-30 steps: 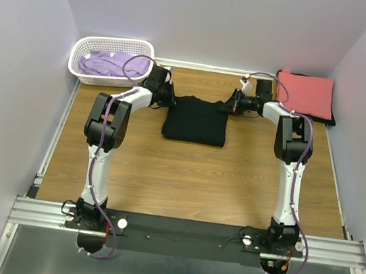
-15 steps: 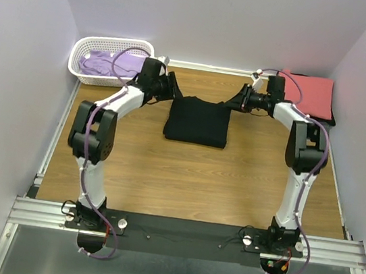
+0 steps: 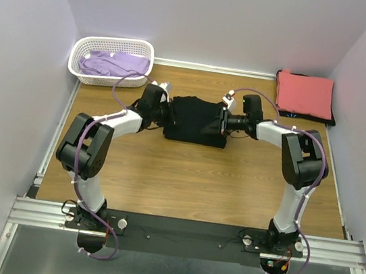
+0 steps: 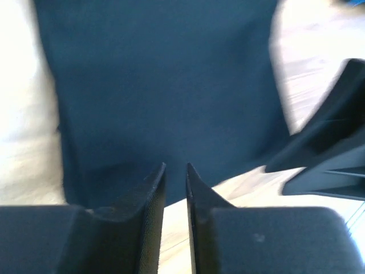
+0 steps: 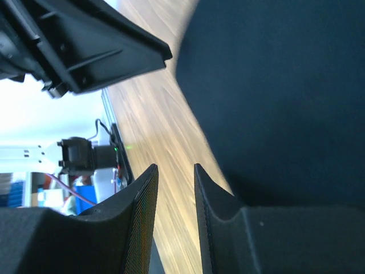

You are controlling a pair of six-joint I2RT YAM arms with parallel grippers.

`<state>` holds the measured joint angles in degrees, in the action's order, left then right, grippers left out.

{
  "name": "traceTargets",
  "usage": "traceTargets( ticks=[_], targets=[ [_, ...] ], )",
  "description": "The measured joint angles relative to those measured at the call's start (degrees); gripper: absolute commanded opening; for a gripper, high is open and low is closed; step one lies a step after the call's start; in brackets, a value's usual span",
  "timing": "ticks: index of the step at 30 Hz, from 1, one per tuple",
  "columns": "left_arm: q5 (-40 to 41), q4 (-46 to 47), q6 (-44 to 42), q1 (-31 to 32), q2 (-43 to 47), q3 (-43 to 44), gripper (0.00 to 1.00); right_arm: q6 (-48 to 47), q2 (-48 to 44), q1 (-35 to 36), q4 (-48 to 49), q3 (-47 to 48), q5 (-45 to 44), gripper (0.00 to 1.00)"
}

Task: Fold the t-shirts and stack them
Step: Fold the tshirt

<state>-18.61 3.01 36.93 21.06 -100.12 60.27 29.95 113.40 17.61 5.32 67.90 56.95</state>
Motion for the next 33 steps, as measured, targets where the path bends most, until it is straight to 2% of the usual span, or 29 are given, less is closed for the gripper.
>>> traceTargets(
  ticks=[8,16,20,24,29,33],
  targets=[
    [-1.4,2.2,1.9,-1.9,-7.8,-1.2,0.19,-1.3,8.1,-4.1,1.0,-1.9,2.3,0.38],
    [-3.8,5.1,3.7,-3.3,-9.4,-1.2,0.19,-0.4,11.6,-9.8,2.6,-1.8,8.5,0.37],
    [-4.0,4.9,4.1,-3.4,-8.5,-1.5,0.33,-0.2,10.2,-10.1,2.1,-2.0,7.4,0.37],
    [-3.4,2.5,4.0,-3.7,-3.3,-2.2,0.50,0.7,5.7,-8.8,1.7,-1.9,5.1,0.37],
    [-0.4,-1.4,2.7,-4.0,6.6,-1.4,0.69,3.4,1.6,-1.1,2.3,3.4,3.0,0.37],
    [4.5,-4.5,0.8,-4.1,13.2,-0.7,0.77,6.8,2.4,6.0,5.1,7.3,1.6,0.37]
  ],
)
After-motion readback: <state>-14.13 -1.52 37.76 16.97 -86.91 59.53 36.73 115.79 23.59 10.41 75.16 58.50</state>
